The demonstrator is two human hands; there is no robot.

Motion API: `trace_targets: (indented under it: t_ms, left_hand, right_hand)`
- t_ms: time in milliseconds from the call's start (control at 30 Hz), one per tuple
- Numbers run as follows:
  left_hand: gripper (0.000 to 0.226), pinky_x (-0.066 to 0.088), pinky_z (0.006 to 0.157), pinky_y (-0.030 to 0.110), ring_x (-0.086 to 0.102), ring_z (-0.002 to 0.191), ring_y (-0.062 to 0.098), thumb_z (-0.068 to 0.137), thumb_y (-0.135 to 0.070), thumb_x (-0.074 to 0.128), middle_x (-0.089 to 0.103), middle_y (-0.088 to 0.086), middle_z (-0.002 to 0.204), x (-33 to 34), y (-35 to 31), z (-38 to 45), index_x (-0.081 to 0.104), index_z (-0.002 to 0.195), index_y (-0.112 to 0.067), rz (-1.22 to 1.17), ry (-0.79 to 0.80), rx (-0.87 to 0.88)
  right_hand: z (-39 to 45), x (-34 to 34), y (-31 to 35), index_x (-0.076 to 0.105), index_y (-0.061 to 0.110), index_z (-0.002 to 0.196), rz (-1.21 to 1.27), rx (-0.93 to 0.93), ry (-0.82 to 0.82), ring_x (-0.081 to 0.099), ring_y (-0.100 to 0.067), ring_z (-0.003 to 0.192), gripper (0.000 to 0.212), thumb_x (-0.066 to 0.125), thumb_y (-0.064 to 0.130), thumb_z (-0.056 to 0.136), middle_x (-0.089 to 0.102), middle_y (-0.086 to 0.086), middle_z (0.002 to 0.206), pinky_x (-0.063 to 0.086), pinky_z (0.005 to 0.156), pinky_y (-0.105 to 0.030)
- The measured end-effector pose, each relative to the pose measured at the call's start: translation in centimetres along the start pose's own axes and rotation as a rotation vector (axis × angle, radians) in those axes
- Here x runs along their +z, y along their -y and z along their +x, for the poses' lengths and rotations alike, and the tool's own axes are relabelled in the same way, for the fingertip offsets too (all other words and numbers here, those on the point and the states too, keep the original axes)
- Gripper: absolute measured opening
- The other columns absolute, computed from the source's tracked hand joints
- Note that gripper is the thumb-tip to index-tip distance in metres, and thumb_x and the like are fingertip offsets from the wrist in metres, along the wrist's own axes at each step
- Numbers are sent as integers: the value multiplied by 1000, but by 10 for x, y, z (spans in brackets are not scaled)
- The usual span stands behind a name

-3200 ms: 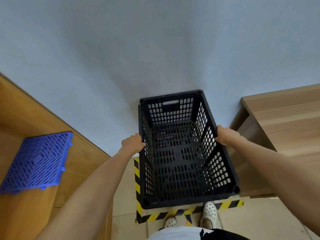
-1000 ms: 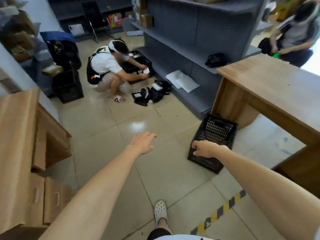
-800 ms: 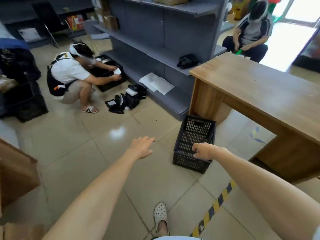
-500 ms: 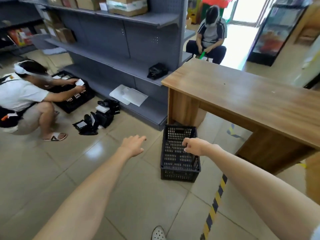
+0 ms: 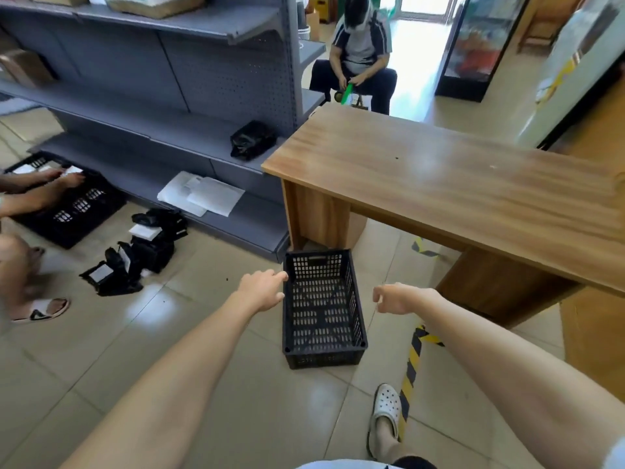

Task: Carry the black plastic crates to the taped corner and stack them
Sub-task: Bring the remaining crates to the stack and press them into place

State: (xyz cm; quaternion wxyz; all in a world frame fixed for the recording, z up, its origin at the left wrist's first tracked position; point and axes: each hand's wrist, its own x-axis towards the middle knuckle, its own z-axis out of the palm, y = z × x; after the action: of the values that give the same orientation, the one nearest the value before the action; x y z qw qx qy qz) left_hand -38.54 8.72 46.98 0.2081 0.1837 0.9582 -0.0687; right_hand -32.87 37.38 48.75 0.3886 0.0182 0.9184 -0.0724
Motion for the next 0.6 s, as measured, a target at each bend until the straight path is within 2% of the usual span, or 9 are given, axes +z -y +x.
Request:
trace_targets:
  t_ms: [167, 267, 333, 433, 500, 600]
  left_hand:
    - [48, 45, 91, 43, 54, 121, 29, 96, -38, 47, 52, 5, 137, -30, -34, 75, 39, 142, -29, 4, 52, -21]
    - [46, 49, 87, 42, 56, 117, 28, 95, -36, 47, 55, 4, 132, -52, -65, 116, 41, 140, -28, -112, 8, -28]
    - [43, 50, 85, 41, 57, 115, 27, 95, -35, 47, 56, 4, 129, -56, -79, 135, 43, 138, -28, -205, -21, -66]
    - [43, 48, 82, 38, 58, 113, 26, 94, -31, 49, 57, 3, 128, -39, -81, 150, 44, 137, -27, -233, 30, -98]
    - [42, 47, 83, 40, 58, 113, 26, 92, -30, 50, 58, 3, 127, -21, -72, 156, 45, 134, -26, -241, 88, -138]
    - [40, 47, 84, 40, 58, 112, 27, 92, -30, 49, 58, 4, 125, -1, -47, 160, 47, 132, -25, -233, 150, -194]
  right_hand:
    - [49, -75, -32, 50, 15, 133, 14, -95, -73, 51, -27, 121, 35, 45, 23, 99, 55, -9, 132, 40, 94, -34]
    - [85, -104, -52, 54, 17, 126, 49, -128, -115, 55, -27, 112, 31, 46, 25, 97, 60, -8, 124, 44, 89, -35]
    - [106, -112, -66, 54, 18, 123, 70, -135, -126, 57, -27, 108, 29, 46, 25, 97, 61, -8, 121, 47, 91, -38]
    - [131, -103, -83, 52, 15, 127, 10, -135, -29, 55, -28, 114, 31, 45, 25, 99, 58, -9, 124, 44, 93, -37]
    - [149, -91, -92, 51, 15, 130, -79, -107, 82, 53, -29, 118, 34, 45, 28, 98, 56, -11, 130, 44, 96, -38]
    - [176, -81, -91, 50, 15, 132, -156, -87, 161, 52, -29, 120, 37, 45, 31, 98, 55, -11, 132, 44, 101, -41]
